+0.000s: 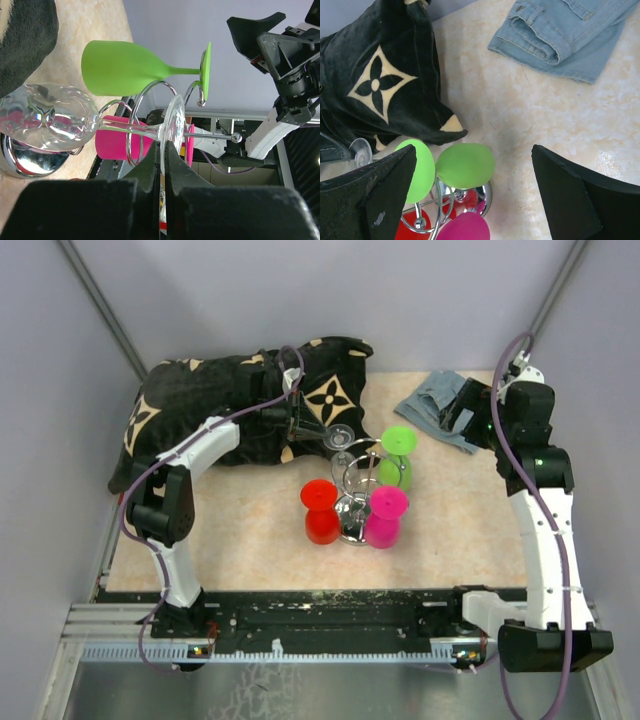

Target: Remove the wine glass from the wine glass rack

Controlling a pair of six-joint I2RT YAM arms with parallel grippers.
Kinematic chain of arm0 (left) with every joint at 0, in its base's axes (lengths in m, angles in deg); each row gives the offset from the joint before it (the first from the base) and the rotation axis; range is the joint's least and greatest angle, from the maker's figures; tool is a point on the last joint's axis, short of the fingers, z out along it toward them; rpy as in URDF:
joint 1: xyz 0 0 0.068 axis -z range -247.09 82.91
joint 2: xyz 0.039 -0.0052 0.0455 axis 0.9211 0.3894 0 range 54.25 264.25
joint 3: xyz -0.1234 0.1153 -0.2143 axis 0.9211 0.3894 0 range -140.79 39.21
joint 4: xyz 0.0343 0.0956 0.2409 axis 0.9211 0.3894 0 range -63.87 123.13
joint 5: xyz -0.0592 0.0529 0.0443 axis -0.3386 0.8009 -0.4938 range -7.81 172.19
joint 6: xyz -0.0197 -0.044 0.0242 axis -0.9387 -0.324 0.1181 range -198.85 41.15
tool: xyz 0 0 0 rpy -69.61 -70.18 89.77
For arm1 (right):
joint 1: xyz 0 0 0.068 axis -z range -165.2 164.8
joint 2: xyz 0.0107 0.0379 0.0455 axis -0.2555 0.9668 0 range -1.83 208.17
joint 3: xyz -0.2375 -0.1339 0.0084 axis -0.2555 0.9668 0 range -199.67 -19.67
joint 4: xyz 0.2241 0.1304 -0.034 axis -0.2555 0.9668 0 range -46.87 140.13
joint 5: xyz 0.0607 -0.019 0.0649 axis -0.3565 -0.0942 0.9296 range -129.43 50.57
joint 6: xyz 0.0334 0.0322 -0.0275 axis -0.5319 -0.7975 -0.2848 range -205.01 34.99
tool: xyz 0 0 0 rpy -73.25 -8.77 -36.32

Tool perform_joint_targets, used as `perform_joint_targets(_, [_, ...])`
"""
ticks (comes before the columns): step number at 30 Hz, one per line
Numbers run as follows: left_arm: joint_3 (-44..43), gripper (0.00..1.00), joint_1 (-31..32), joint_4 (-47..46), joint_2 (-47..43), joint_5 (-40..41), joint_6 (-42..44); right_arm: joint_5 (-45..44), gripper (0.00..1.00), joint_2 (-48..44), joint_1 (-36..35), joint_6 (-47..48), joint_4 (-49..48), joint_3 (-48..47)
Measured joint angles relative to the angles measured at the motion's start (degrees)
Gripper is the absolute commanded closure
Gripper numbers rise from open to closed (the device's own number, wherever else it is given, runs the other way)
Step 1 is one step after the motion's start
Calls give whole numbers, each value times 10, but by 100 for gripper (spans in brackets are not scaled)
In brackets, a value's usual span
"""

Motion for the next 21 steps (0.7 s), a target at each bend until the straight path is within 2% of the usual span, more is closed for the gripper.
perform_joint_targets(21, [-4, 100, -10, 14, 0, -4, 0, 2, 2, -2, 0, -1, 0, 12])
